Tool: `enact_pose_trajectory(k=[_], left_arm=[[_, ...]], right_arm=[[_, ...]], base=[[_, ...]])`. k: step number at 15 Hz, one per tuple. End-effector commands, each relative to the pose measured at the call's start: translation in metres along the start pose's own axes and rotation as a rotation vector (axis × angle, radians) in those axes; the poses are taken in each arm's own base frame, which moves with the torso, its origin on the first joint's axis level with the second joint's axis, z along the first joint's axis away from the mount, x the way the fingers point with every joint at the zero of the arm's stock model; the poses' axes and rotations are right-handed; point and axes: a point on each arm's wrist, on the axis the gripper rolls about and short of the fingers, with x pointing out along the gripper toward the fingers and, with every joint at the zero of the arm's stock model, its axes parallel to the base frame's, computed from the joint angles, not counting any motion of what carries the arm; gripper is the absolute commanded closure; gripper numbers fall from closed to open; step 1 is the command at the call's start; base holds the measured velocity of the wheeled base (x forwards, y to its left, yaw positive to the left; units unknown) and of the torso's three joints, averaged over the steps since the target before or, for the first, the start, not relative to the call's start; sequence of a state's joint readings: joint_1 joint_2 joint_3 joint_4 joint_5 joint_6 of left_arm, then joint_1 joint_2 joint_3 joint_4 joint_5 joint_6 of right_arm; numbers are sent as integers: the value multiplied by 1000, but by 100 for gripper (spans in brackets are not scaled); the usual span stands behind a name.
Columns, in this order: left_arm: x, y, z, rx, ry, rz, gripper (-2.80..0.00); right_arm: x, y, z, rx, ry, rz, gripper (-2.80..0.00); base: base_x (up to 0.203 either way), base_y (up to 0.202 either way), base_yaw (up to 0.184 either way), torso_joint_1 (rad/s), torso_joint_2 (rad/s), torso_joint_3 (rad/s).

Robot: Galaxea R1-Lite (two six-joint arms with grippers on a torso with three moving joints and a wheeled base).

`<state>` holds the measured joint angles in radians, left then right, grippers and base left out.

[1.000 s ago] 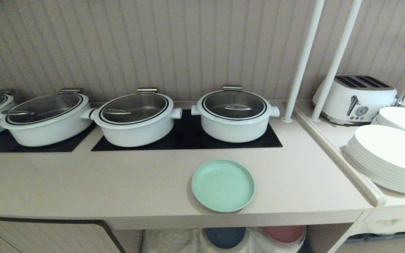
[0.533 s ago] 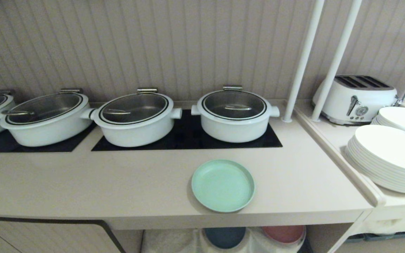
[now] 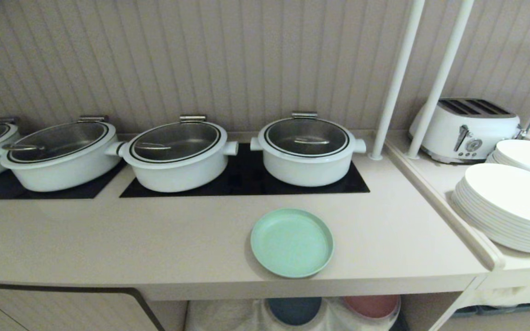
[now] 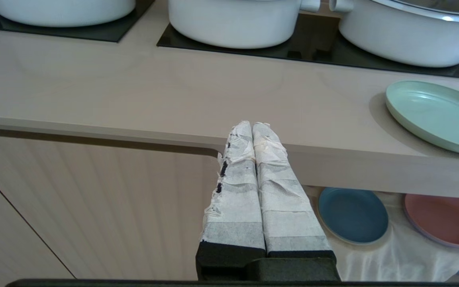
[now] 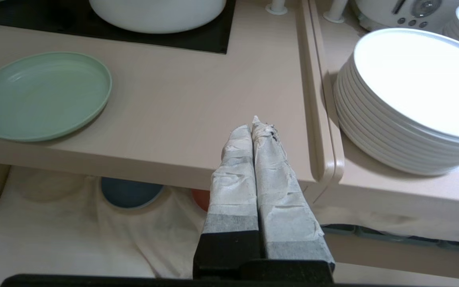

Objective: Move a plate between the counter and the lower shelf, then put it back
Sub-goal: Pick up the plate

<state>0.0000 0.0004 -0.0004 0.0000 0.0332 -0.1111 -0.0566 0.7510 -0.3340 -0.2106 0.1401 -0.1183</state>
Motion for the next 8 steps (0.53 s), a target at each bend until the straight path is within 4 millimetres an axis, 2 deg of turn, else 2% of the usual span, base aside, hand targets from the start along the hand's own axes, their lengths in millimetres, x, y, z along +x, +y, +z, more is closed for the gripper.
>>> enact_pose_trajectory(k=[1,8], left_arm=[[0,0,0,-1,0,1,0],[0,0,0,-1,0,1,0]], right_arm=[[23,-5,17,8,60,45,0],[63,-5,65,-18,268,295,0]], base=[[0,0,0,0,0,0],[0,0,0,0,0,0]])
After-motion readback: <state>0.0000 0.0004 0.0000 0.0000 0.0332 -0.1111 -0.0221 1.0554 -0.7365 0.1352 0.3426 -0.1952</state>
